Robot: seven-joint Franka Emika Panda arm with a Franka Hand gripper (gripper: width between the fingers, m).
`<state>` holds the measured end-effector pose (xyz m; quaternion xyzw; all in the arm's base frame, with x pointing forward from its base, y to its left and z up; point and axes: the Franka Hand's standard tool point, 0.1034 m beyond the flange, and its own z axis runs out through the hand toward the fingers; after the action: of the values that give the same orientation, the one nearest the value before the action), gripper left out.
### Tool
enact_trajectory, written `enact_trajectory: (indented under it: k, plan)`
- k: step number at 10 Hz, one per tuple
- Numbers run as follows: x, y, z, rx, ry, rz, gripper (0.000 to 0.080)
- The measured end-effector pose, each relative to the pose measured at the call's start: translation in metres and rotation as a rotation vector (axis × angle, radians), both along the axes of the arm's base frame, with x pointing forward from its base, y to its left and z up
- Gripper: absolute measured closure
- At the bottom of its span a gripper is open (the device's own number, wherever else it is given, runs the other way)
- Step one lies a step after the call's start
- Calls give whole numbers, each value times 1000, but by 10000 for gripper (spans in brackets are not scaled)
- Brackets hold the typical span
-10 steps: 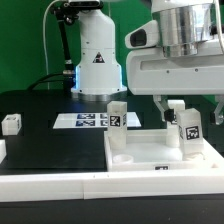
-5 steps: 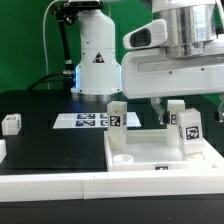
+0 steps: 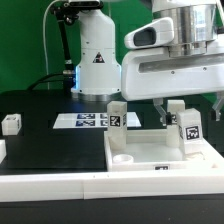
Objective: Assemble square table
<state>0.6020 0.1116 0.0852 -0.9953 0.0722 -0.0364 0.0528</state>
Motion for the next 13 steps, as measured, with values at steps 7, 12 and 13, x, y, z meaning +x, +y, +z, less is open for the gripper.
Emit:
enact_trajectory:
  k: [7, 12, 13]
  plan:
    - [1, -3, -1, 31, 23, -244, 509]
    - [0, 1, -1, 70, 66, -709, 509]
    - [0, 1, -1, 74, 73, -768, 509]
